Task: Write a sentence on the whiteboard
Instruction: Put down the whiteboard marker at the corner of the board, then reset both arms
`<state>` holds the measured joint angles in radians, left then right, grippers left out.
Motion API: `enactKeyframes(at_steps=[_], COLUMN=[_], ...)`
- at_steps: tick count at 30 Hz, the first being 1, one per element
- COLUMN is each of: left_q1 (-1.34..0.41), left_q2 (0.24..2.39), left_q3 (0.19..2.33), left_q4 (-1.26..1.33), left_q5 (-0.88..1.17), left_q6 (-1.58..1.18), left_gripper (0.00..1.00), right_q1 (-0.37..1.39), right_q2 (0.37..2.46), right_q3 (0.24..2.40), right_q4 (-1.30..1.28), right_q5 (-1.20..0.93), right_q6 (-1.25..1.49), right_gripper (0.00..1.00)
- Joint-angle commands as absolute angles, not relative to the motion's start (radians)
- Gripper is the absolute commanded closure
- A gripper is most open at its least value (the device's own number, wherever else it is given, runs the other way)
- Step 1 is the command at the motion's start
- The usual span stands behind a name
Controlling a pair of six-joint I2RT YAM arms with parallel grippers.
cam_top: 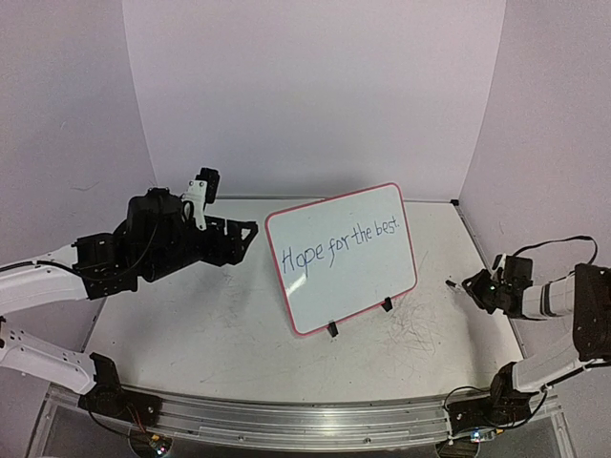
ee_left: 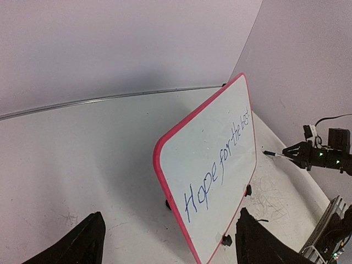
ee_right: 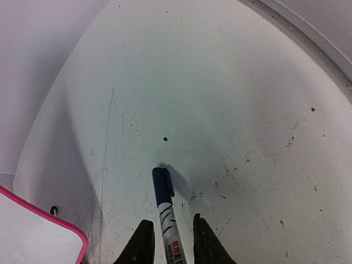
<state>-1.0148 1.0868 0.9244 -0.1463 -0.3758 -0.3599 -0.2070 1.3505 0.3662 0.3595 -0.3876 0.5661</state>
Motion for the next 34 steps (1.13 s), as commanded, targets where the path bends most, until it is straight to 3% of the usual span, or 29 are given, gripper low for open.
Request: enactKeyframes(at_steps=[1,7,12,18,25,34], left_q1=[-0.958,-0.884,-0.825,-0.736,-0.543,-0.349], left_q2=[1.093,1.111,1.170,1.212,1.208,1.111], left_q3=[1.015,1.131,1.286,1.451,1.481,1.345], left_q4=[-0.220,-0.260,-0.297,-0.298,-0.292,-0.226], left_q5=[-0.338,-0.341,-0.373,-0.421,-0.288,-0.058], left_q6=[-0.349,-0.288,-0.232,-0.182,-0.178,-0.208], left_gripper=[0.17,0.16,0.15,0.12,0.12,0.12], right_q1=[-0.204,-0.204,-0.203,-0.202,-0.202,-0.202], right_q2=[1.268,1.009,0.800,0.695,0.687,0.623], right_q3=[0.406,0.515,0.697,0.923,1.141,1.164], right_q4=[0.247,-0.034,-0.177,-0.155,-0.164,-0.207], right_q5=[-0.310,-0.120,-0.191,-0.470,-0.429,-0.329], right_q6=[0.562,0.464,0.339,0.229,0.209,0.187], right_gripper=[0.64,0.38,0.03,0.02,0.02,0.02])
